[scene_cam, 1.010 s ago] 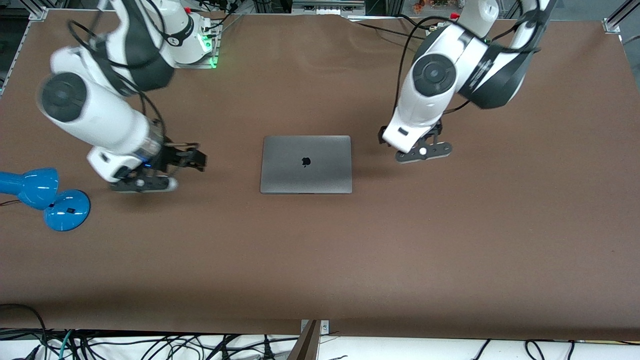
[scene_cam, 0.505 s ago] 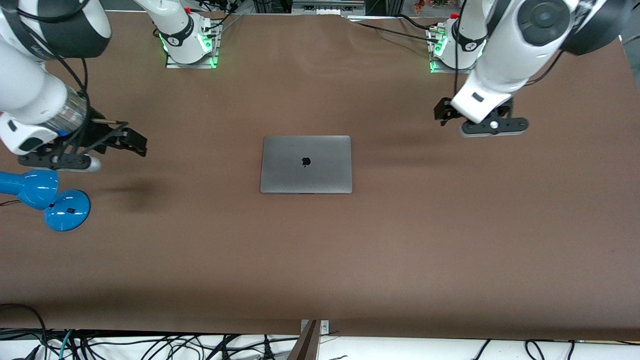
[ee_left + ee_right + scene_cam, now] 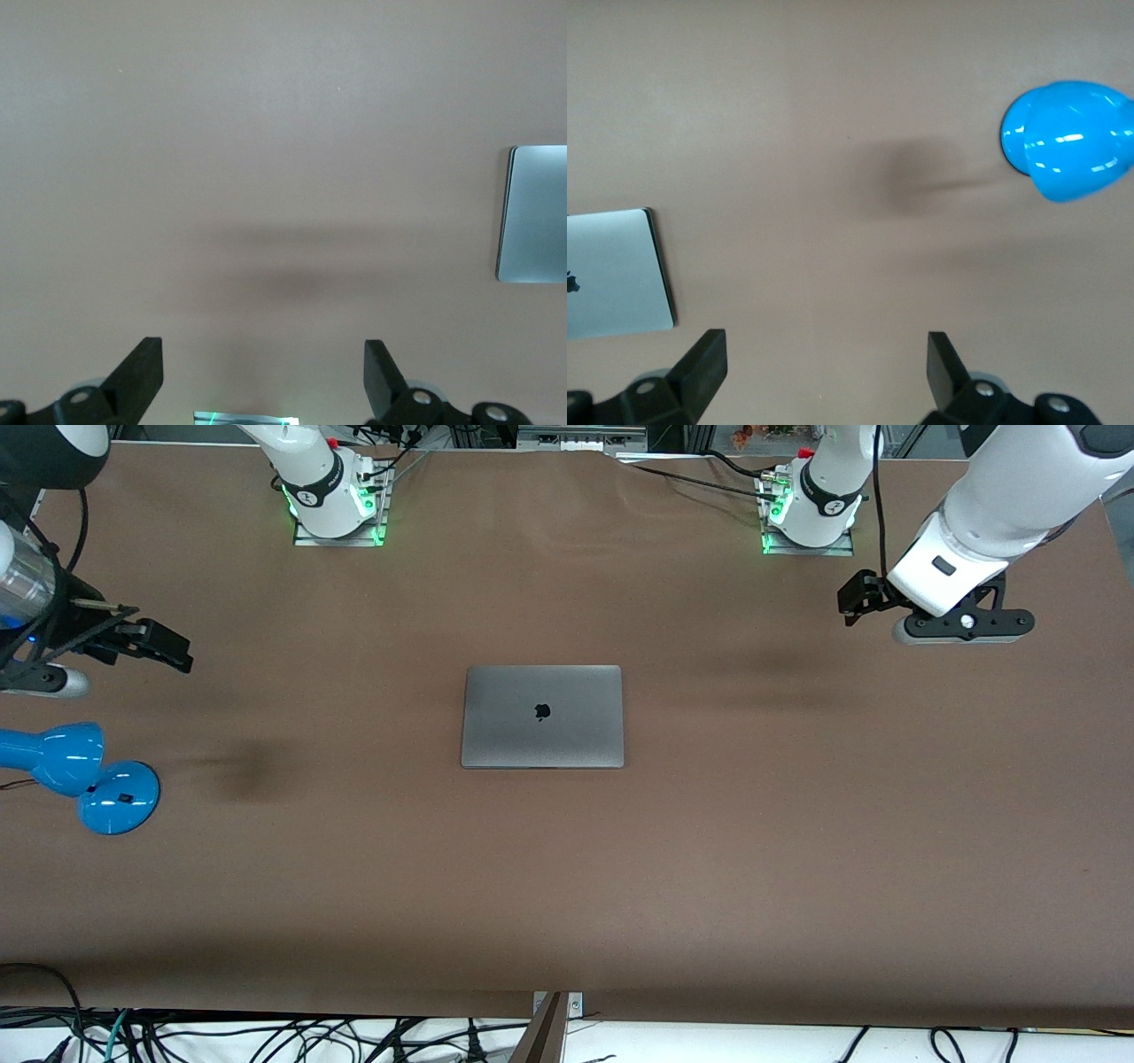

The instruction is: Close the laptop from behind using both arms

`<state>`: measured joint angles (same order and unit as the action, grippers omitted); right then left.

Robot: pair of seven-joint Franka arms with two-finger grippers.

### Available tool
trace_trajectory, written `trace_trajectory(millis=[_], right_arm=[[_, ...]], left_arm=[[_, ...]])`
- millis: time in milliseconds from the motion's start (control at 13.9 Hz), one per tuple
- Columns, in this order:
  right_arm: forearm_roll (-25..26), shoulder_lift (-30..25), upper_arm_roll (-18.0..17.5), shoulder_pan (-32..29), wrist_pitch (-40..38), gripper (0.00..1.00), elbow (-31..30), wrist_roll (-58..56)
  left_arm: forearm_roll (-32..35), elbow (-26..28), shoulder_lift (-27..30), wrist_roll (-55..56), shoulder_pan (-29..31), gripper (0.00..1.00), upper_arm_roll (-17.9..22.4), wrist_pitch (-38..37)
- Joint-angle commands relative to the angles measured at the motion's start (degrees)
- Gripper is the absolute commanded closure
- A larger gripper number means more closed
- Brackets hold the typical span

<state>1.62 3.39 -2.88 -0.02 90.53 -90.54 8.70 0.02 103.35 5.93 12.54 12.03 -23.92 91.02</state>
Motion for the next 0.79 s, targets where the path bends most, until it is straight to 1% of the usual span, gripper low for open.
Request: trace_trajectory(millis=[0, 144, 216, 361, 505, 577, 722], right_arm=[[0.58, -2.68, 0.07, 0.10, -1.85, 0.00, 0.10, -0.61], [0.58, -3.65, 0.07, 0.10, -1.85, 0.00, -0.16, -0.62], [0.23, -4.00, -0.02, 0.10, -1.94, 0.00, -0.42, -0.62], [0.31, -4.45, -0.02, 0.10, -1.33, 0.00, -0.42, -0.62], [0.05, -5.41, -0.02, 0.19, -1.06, 0.00, -1.12, -0.62], [0.05, -5.59, -0.02, 0.19, -1.24, 0.00, -1.30, -0.62], [-0.12, -5.50, -0.10, 0.10, -1.85, 0.00, -1.39, -0.62]], left_arm=[[-1.07, -1.83, -0.48, -2.70, 0.37, 0.00, 0.98, -1.10], [-1.07, -1.83, -0.66, -2.70, -2.17, 0.00, 3.78, -1.10], [-0.99, -1.92, -0.66, -2.70, -4.62, 0.00, 6.67, -1.10], [-0.46, -2.18, -0.57, -2.61, -11.82, 0.00, 13.78, -1.10], [-0.11, -5.76, -1.35, -2.35, -18.15, 0.00, 18.98, -1.54], [1.02, -7.70, -2.58, -2.35, -19.83, 0.00, 20.13, -1.63], [2.61, -11.13, -4.25, -2.35, -22.12, 0.00, 20.67, -1.72]])
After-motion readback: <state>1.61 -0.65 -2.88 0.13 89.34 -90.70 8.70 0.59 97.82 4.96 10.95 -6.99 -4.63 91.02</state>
